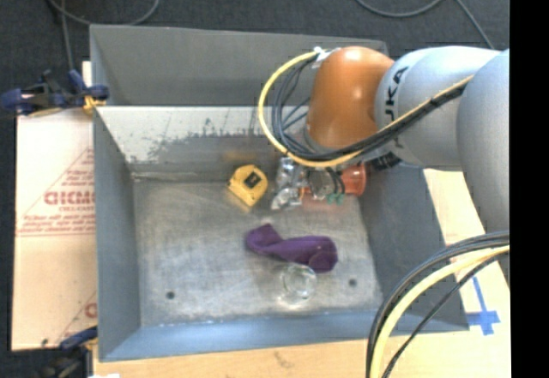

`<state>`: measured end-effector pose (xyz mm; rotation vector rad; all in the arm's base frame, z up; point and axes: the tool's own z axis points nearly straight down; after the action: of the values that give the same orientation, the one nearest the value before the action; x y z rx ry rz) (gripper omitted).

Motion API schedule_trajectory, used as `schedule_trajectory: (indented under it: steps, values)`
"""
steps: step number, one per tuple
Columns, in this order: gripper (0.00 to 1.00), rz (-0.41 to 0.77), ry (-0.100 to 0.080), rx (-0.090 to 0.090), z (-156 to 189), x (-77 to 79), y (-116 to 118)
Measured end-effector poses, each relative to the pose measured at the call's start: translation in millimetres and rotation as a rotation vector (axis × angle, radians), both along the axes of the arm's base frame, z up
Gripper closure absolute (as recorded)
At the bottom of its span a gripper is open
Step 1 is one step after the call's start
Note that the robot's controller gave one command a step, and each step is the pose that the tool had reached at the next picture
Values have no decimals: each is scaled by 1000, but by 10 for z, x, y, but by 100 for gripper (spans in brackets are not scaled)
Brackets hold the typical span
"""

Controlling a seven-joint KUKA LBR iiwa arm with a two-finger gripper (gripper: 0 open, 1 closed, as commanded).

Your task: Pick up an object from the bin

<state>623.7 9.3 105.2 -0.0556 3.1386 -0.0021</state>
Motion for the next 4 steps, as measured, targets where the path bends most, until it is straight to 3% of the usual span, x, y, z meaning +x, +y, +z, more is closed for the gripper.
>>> schedule_trajectory:
  steps: [1,2,3,4]
  values:
    - [0,-1,-1,2,4,2,14]
    - [0,-2,-1,3,4,2,15]
    - [0,77,0,-1,3,-174,404]
    - [0,111,-3,3,-20,-704,616]
